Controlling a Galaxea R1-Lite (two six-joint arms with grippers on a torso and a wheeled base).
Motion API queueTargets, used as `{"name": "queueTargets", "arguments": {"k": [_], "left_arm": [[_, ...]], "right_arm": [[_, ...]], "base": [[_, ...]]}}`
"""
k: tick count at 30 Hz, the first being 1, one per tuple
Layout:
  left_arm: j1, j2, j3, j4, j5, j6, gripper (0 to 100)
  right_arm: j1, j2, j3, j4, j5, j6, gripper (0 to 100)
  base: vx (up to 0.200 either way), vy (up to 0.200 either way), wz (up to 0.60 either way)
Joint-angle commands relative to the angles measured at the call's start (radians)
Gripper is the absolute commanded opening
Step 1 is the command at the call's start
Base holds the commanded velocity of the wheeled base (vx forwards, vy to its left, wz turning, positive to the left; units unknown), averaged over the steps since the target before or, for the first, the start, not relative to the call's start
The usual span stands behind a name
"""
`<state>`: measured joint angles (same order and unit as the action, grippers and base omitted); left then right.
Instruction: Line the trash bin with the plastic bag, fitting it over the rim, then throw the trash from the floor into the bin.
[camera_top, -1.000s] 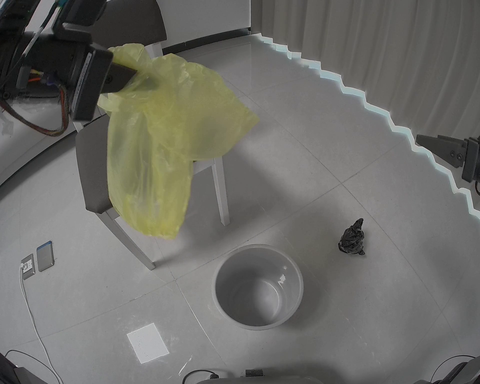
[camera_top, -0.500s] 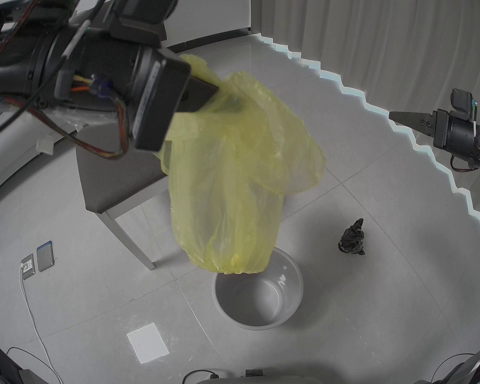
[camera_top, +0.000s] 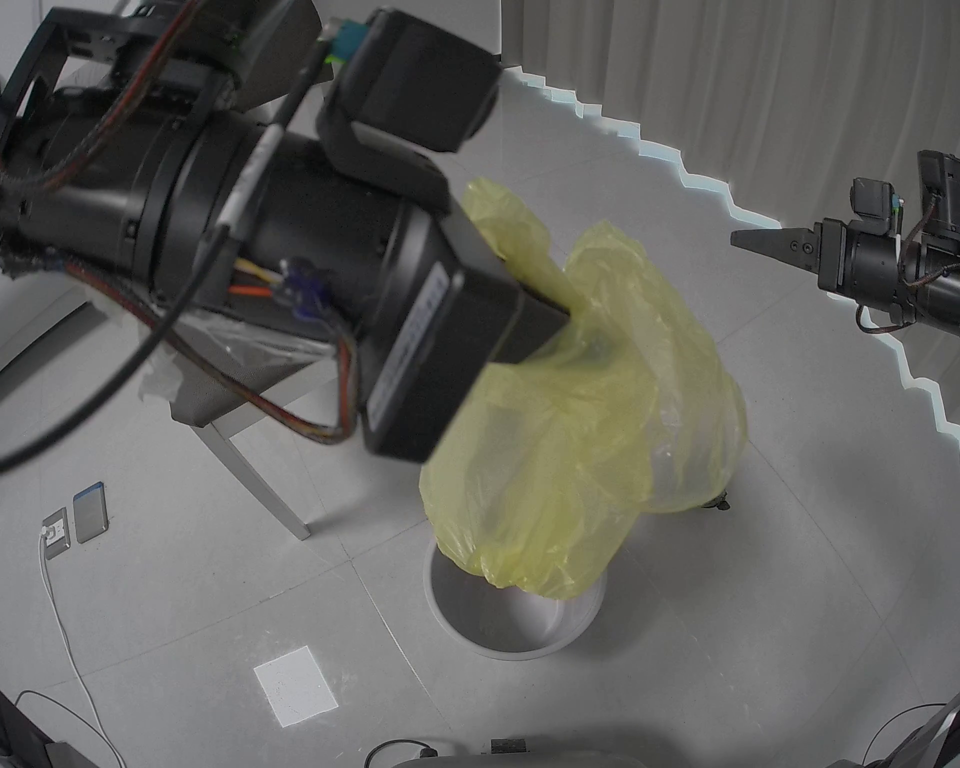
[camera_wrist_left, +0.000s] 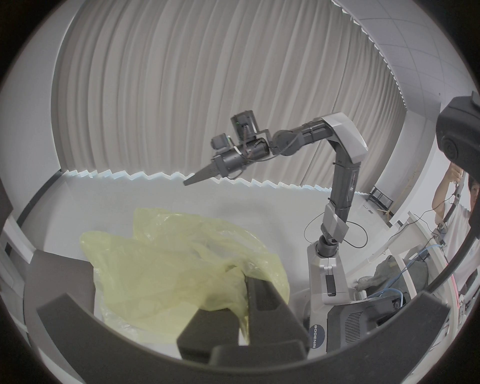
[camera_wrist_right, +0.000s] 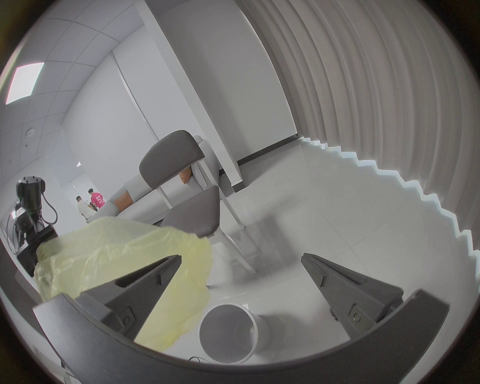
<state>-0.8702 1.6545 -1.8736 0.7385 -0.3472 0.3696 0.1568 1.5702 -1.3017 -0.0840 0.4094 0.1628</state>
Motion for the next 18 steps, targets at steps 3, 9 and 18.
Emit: {"name": "queueTargets", "arguments": {"k": [3, 9, 18], "left_arm": [[-0.052, 0.047, -0.002, -0.013, -0.009, 0.0, 0], [-0.066, 0.073, 0.005, -0.041, -0.027, -0.001, 0], [-0.069, 0.073, -0.001, -0.042, -0.027, -0.001, 0]], "right_arm": [[0.013, 0.145, -0.168, 0.017, 0.003, 0.003, 100], [0.064, 0.255, -0.334, 0.124, 0.014, 0.008, 100], [0.147, 0.361, -0.352, 0.21, 0.025, 0.018, 100]], "base": [[0.0, 0.0, 0.0], [0.0, 0.0, 0.0], [0.0, 0.0, 0.0]]}}
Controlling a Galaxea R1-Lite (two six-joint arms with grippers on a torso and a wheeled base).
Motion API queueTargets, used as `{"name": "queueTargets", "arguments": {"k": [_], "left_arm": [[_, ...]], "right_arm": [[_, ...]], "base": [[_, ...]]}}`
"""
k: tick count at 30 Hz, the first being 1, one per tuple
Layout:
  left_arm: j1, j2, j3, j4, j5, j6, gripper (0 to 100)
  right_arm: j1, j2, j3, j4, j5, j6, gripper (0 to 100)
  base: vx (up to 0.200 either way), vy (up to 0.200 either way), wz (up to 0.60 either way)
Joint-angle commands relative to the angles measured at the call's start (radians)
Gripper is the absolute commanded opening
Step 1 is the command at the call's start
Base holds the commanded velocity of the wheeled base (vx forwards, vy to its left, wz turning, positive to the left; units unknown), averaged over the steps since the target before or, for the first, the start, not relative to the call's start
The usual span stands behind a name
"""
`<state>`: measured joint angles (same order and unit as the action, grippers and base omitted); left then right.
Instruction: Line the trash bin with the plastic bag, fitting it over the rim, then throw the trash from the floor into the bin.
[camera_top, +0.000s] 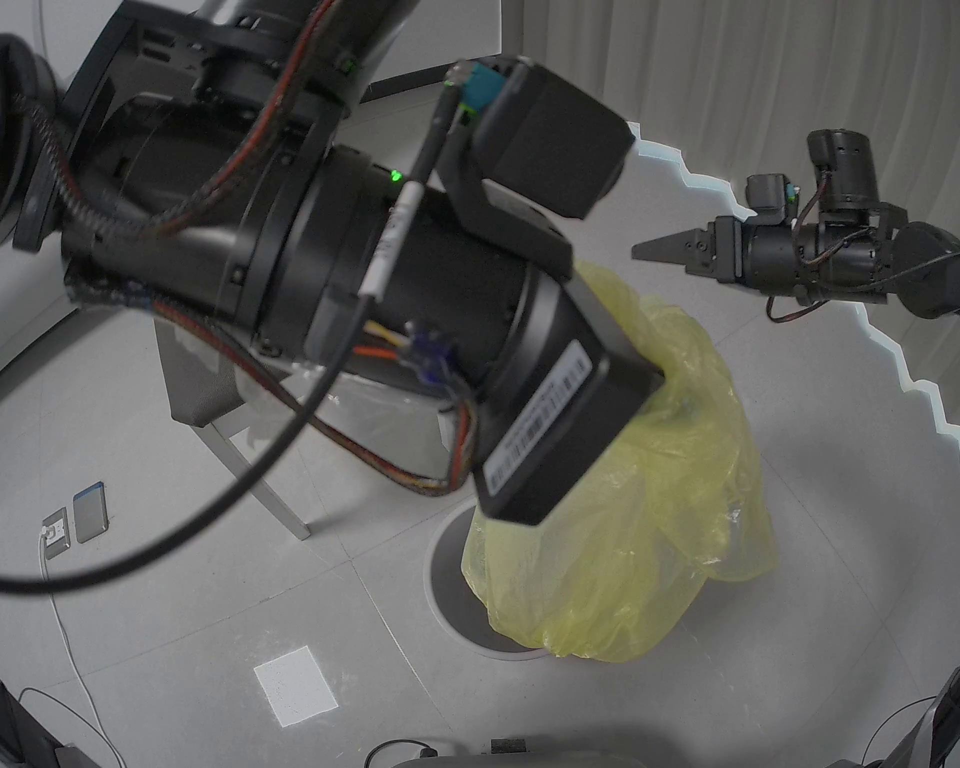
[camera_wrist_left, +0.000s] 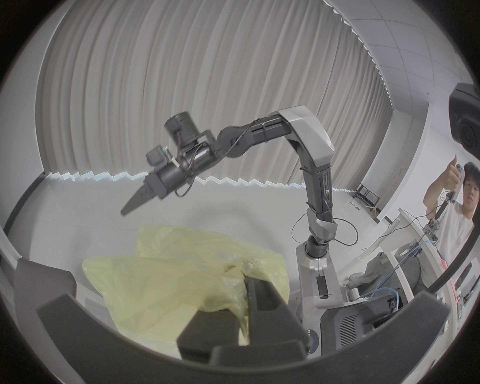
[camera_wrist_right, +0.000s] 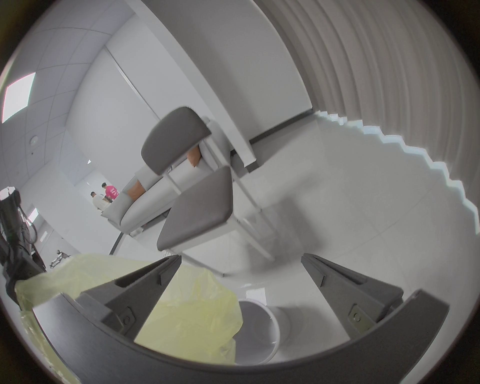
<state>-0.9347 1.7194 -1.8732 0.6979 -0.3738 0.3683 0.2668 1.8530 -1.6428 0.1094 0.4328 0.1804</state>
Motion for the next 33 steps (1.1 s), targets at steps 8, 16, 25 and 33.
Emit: {"name": "queueTargets", "arguments": {"k": [8, 16, 25, 33], "left_arm": [[-0.006, 0.005, 0.008, -0.029, 0.0, 0.003, 0], [0.005, -0.024, 0.017, -0.029, 0.001, 0.004, 0], [0.008, -0.032, 0.026, -0.049, 0.001, 0.018, 0], [0.005, -0.043, 0.028, -0.058, 0.006, 0.017, 0]], "right_arm": [[0.065, 0.158, -0.015, 0.075, 0.001, -0.052, 100], [0.003, 0.045, 0.081, 0.26, 0.0, -0.154, 100], [-0.058, -0.117, 0.278, 0.277, 0.001, -0.254, 100], [-0.051, -0.094, 0.288, 0.274, 0.054, -0.253, 100]], "base": [[0.0, 0.0, 0.0], [0.0, 0.0, 0.0], [0.0, 0.0, 0.0], [0.0, 0.0, 0.0]]}}
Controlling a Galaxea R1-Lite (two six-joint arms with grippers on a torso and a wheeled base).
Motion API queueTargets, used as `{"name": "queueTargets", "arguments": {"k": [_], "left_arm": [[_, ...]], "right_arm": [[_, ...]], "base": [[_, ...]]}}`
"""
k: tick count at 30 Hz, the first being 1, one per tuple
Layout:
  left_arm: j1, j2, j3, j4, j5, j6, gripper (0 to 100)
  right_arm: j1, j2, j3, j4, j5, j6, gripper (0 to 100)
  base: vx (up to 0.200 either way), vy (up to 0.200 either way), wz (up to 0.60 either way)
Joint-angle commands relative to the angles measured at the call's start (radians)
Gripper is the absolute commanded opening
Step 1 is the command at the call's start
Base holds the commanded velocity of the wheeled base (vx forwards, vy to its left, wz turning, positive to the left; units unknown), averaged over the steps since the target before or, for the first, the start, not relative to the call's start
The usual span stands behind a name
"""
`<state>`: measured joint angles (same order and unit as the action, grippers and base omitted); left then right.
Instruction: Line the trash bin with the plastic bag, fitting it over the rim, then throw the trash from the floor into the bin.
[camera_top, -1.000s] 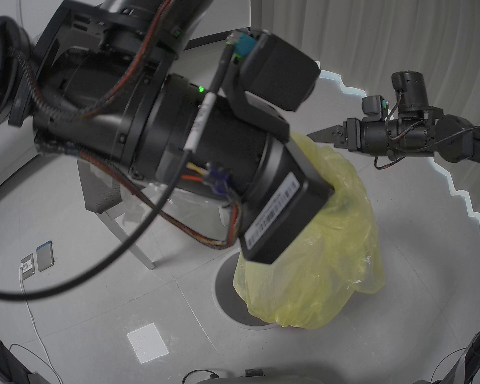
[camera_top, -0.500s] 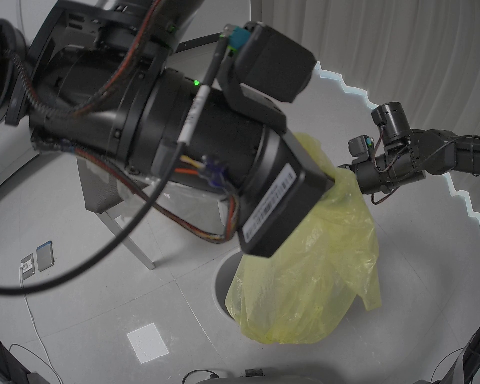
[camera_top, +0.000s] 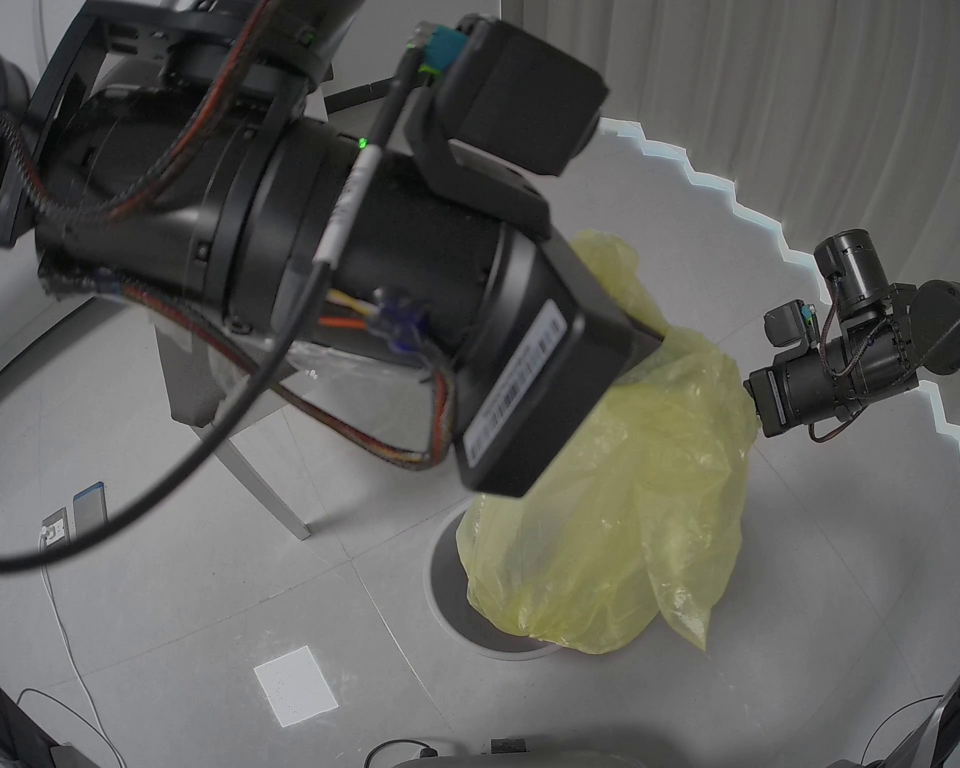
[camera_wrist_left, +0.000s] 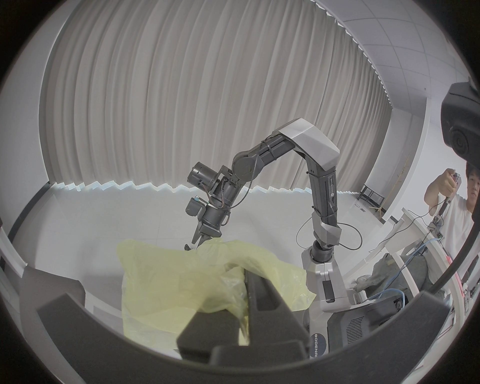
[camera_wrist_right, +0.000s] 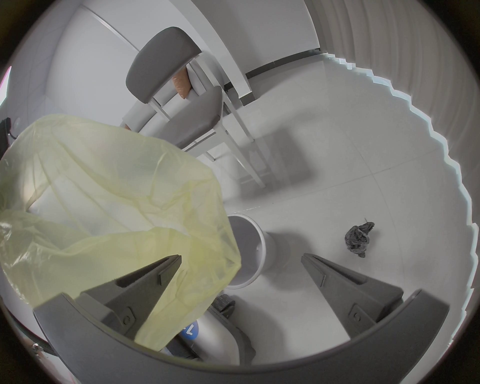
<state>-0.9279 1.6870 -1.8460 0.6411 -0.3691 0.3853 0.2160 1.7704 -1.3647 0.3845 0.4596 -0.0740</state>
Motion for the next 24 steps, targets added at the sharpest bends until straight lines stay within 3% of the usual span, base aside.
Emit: {"name": "queueTargets", "arguments": {"k": [1, 4, 11, 12, 24], "left_arm": [[-0.002, -0.01, -0.001, -0.001, 0.001, 0.0, 0], [-0.002, -0.009, -0.002, -0.001, 0.001, 0.0, 0], [0.0, 0.003, -0.009, -0.02, 0.001, 0.0, 0], [0.0, 0.003, -0.007, -0.029, -0.001, 0.0, 0], [0.014, 0.002, -0.009, -0.035, 0.007, -0.019, 0]], "right_arm": [[0.0, -0.008, 0.01, -0.001, 0.048, 0.003, 100], [0.003, -0.011, 0.013, 0.001, 0.103, 0.01, 100], [0.026, -0.009, 0.047, -0.006, 0.122, 0.0, 100], [0.026, -0.009, 0.05, -0.007, 0.126, -0.001, 0], [0.025, -0.075, 0.127, -0.007, 0.117, -0.001, 0]], "base": [[0.0, 0.0, 0.0], [0.0, 0.0, 0.0], [0.0, 0.0, 0.0], [0.0, 0.0, 0.0], [0.0, 0.0, 0.0]]}}
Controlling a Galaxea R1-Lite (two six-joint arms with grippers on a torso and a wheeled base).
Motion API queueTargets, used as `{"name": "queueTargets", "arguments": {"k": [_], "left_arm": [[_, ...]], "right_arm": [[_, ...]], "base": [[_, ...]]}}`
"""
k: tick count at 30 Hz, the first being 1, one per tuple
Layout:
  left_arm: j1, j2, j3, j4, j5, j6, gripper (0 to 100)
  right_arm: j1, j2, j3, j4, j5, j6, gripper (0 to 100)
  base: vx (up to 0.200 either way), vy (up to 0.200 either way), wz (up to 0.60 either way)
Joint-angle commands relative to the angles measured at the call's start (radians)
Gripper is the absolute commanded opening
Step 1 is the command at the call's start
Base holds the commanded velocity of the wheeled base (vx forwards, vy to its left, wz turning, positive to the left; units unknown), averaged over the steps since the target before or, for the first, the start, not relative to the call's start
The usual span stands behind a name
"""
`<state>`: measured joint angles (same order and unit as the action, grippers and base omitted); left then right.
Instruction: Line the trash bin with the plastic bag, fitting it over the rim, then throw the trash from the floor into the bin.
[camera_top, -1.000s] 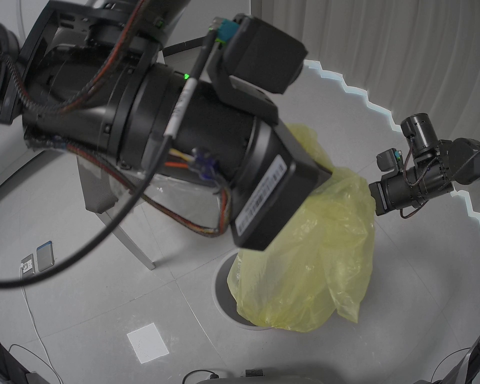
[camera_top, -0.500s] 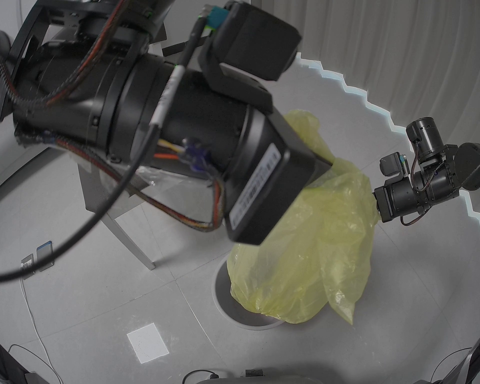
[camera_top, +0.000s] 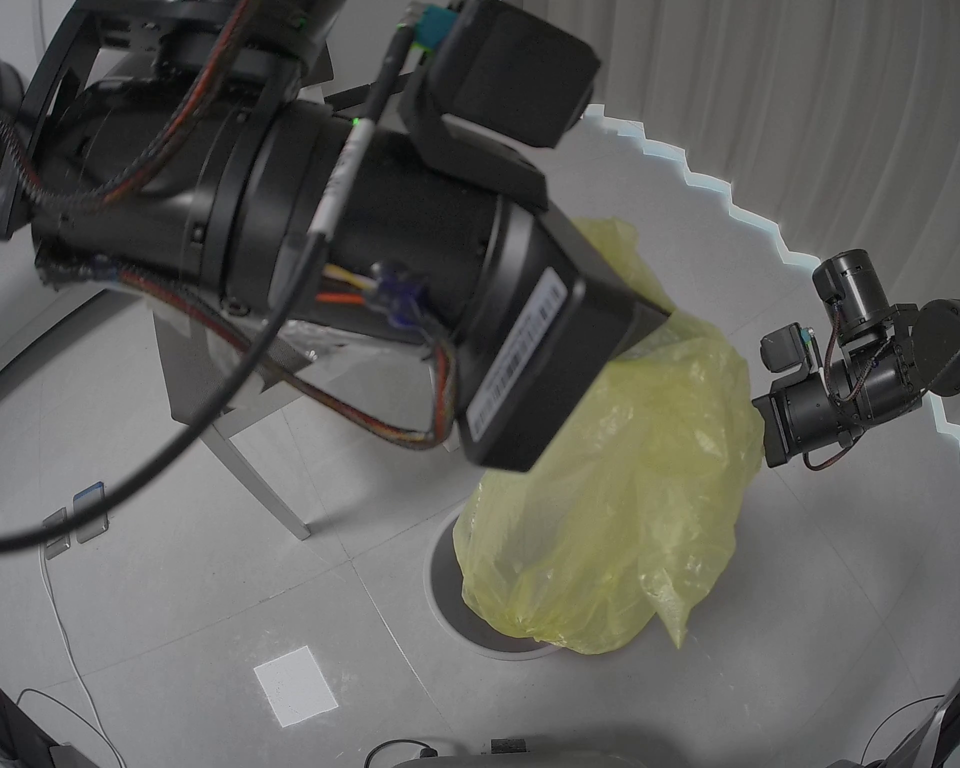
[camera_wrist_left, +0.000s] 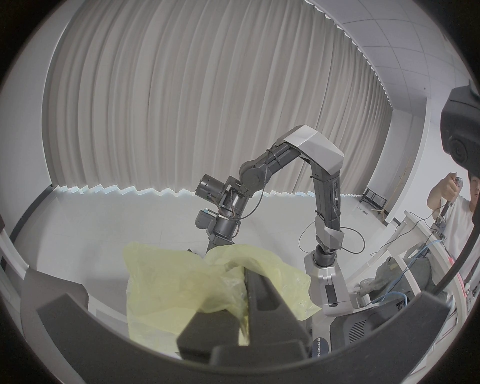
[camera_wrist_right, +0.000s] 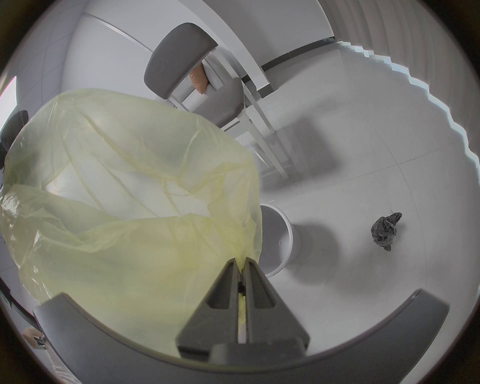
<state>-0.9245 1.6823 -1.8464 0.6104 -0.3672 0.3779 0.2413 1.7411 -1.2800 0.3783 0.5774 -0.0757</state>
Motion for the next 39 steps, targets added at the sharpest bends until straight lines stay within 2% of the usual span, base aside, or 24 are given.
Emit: {"name": "queueTargets", "arguments": {"k": [1, 2, 4, 5, 6, 7, 9, 10, 11, 13, 15, 16, 17, 18, 20, 27, 31, 34, 35, 39], "left_arm": [[0.013, 0.014, -0.011, -0.009, 0.028, -0.02, 0], [0.013, 0.022, -0.011, -0.02, 0.07, -0.028, 0], [0.007, 0.033, -0.001, -0.064, 0.238, -0.06, 0], [0.003, 0.036, 0.003, -0.078, 0.283, -0.076, 0], [-0.013, 0.054, 0.012, -0.133, 0.436, -0.155, 0], [-0.03, 0.074, 0.015, -0.167, 0.534, -0.241, 0], [-0.047, 0.092, 0.018, -0.182, 0.68, -0.427, 0], [-0.045, 0.092, 0.021, -0.178, 0.696, -0.448, 0], [-0.037, 0.089, 0.05, -0.138, 0.731, -0.528, 0], [-0.007, 0.045, 0.138, -0.06, 0.719, -0.611, 0], [-0.001, 0.025, 0.184, -0.049, 0.708, -0.636, 0], [0.003, 0.002, 0.259, -0.058, 0.685, -0.672, 0], [0.003, 0.002, 0.259, -0.058, 0.685, -0.672, 0], [0.009, -0.016, 0.384, -0.133, 0.645, -0.731, 0], [0.022, -0.021, 0.483, -0.221, 0.642, -0.768, 0], [0.065, -0.05, 0.714, -0.403, 0.614, -0.781, 0], [0.105, -0.043, 0.802, -0.506, 0.556, -0.787, 0], [0.11, -0.036, 0.822, -0.543, 0.553, -0.791, 0], [0.128, -0.02, 0.863, -0.615, 0.551, -0.791, 0], [0.164, 0.013, 0.929, -0.702, 0.522, -0.794, 0]], "right_arm": [[0.0, -0.061, 0.059, -0.001, -0.002, 0.001, 0], [0.0, -0.074, 0.073, -0.002, -0.008, 0.001, 0], [0.0, -0.089, 0.096, -0.002, -0.039, 0.004, 0], [0.0, -0.091, 0.099, -0.002, -0.048, 0.005, 0], [0.001, -0.089, 0.105, -0.004, -0.08, 0.011, 0], [0.003, -0.087, 0.108, -0.009, -0.099, 0.013, 0], [0.013, -0.086, 0.13, -0.025, -0.117, 0.027, 0], [0.015, -0.086, 0.133, -0.03, -0.117, 0.031, 0], [0.026, -0.087, 0.154, -0.055, -0.12, 0.051, 0], [0.055, -0.087, 0.197, -0.124, -0.134, 0.091, 0], [0.067, -0.083, 0.211, -0.157, -0.148, 0.103, 0], [0.084, -0.078, 0.229, -0.208, -0.179, 0.12, 0], [0.084, -0.078, 0.229, -0.208, -0.179, 0.12, 0], [0.11, -0.049, 0.252, -0.297, -0.228, 0.142, 0], [0.128, -0.017, 0.269, -0.355, -0.249, 0.156, 0], [0.158, 0.021, 0.291, -0.4, -0.251, 0.172, 0], [0.158, 0.055, 0.304, -0.403, -0.251, 0.172, 0], [0.158, 0.063, 0.306, -0.401, -0.251, 0.172, 0], [0.158, 0.071, 0.309, -0.401, -0.251, 0.172, 0], [0.15, 0.103, 0.309, -0.407, -0.251, 0.169, 0]], "base": [[0.0, 0.0, 0.0], [0.0, 0.0, 0.0], [0.0, 0.0, 0.0], [0.0, 0.0, 0.0], [0.0, 0.0, 0.0], [0.0, 0.0, 0.0], [0.0, 0.0, 0.0], [0.0, 0.0, 0.0], [0.0, 0.0, 0.0], [0.0, 0.0, 0.0], [0.0, 0.0, 0.0], [0.0, 0.0, 0.0], [0.0, 0.0, 0.0], [0.0, 0.0, 0.0], [0.0, 0.0, 0.0], [0.0, 0.0, 0.0], [0.0, 0.0, 0.0], [0.0, 0.0, 0.0], [0.0, 0.0, 0.0], [0.0, 0.0, 0.0]]}}
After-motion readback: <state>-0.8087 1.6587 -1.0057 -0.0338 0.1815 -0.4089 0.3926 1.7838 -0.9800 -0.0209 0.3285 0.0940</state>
